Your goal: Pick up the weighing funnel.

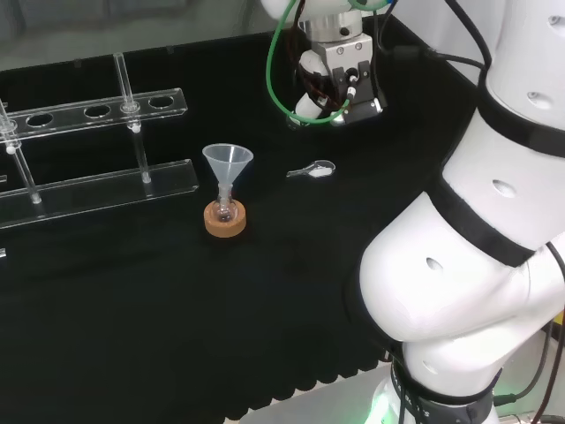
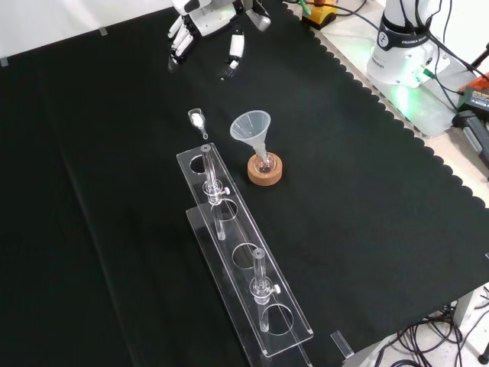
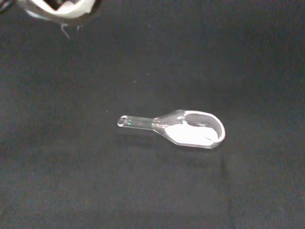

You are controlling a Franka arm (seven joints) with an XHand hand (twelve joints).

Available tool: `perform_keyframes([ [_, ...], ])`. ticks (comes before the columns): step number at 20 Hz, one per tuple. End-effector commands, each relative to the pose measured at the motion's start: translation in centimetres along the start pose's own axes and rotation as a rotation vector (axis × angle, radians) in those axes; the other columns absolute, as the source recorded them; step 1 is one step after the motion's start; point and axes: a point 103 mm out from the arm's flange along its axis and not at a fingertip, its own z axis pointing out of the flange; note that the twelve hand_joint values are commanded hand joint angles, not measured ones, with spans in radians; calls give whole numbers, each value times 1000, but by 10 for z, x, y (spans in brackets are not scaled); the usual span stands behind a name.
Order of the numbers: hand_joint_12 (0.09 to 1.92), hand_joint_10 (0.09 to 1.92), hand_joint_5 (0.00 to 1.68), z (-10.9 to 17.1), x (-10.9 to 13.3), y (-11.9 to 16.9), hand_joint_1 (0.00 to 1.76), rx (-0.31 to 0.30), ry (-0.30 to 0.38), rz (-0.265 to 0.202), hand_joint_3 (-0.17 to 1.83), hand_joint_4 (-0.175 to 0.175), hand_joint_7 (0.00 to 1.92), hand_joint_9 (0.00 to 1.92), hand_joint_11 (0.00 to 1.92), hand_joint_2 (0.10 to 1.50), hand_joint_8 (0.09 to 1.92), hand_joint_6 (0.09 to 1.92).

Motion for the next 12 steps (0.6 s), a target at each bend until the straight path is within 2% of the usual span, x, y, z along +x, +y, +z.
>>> perform_keyframes([
  [1,1281,553,582,68,-12,28,832,104,27,-24,520,-43,481,744,496,617,702,87],
  [6,1278,551,612,86,-11,35,853,121,29,-25,522,-41,499,754,499,609,703,87],
  [12,1276,547,625,108,-8,35,873,135,0,-23,526,-40,510,763,506,604,701,94],
])
